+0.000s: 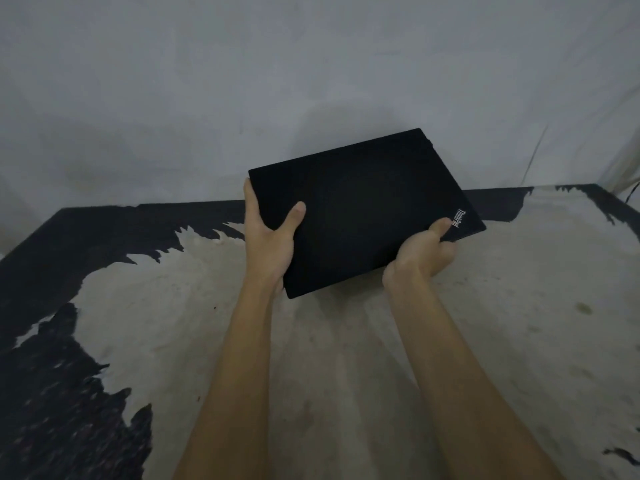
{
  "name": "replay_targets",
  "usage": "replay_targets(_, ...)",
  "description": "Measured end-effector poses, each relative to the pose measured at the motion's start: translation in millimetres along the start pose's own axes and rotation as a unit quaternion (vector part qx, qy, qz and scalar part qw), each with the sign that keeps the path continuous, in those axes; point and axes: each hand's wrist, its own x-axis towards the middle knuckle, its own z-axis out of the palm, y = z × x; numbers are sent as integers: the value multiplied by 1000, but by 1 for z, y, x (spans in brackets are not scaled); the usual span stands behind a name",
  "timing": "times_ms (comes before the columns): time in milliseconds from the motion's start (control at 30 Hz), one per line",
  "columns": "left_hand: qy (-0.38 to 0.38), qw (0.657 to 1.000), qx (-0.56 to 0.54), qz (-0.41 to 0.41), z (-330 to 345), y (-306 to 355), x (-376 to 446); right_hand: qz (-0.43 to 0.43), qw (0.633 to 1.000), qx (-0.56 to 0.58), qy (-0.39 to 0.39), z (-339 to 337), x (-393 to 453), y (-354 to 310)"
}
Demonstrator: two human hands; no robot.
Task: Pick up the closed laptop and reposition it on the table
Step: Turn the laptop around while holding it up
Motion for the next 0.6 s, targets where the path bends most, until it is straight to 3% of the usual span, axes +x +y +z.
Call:
replay_targets(300,72,997,-7,12,-74,3,14,-2,976,-98,-195,7,-29,26)
replay_targets(467,86,996,-3,1,-119,2,18,26,962,-115,-246,7,-35,36)
replay_targets(600,79,997,5,-13,-137,0,15,-14,949,-156,-273,2,-32,36)
